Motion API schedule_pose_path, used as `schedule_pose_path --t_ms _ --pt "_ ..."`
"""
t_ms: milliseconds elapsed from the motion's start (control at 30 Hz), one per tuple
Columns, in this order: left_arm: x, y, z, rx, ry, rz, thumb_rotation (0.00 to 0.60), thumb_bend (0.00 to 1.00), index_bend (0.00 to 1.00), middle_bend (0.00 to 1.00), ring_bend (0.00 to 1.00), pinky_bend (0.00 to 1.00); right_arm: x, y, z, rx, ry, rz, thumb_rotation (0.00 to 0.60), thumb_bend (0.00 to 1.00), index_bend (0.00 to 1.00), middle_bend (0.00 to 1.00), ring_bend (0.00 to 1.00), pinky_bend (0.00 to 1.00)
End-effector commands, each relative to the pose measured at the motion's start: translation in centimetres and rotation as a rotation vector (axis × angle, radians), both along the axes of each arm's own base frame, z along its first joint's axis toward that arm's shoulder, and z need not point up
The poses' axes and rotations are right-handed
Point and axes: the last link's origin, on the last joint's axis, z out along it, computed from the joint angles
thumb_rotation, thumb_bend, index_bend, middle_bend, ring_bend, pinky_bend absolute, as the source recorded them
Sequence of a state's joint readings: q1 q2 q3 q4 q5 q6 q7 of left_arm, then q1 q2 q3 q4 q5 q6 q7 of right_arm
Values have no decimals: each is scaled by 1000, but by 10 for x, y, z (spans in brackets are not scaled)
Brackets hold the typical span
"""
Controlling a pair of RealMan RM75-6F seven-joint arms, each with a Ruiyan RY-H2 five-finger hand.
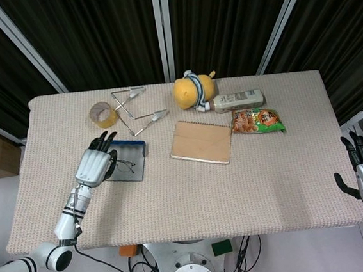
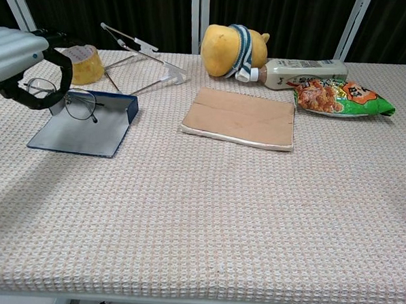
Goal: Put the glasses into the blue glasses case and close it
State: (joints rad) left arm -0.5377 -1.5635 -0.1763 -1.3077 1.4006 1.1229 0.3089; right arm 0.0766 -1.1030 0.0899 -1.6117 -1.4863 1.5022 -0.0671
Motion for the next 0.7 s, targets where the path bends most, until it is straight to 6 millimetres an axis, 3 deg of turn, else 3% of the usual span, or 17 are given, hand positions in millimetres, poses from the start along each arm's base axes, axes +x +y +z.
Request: schedule_pose_path --t_ms 33,333,700 --pt "2 12 -11 -13 12 18 600 484 651 50 4 174 0 0 0 1 -1 -1 600 379 0 0 0 0" --pt "-1 37 -33 -14 78 44 600 485 665 51 0 167 -3 0 -5 21 -3 -7 600 379 0 0 0 0" --pt "1 58 -41 -26 97 57 600 484 671 50 0 166 -5 0 -4 16 -3 -13 600 379 0 0 0 0"
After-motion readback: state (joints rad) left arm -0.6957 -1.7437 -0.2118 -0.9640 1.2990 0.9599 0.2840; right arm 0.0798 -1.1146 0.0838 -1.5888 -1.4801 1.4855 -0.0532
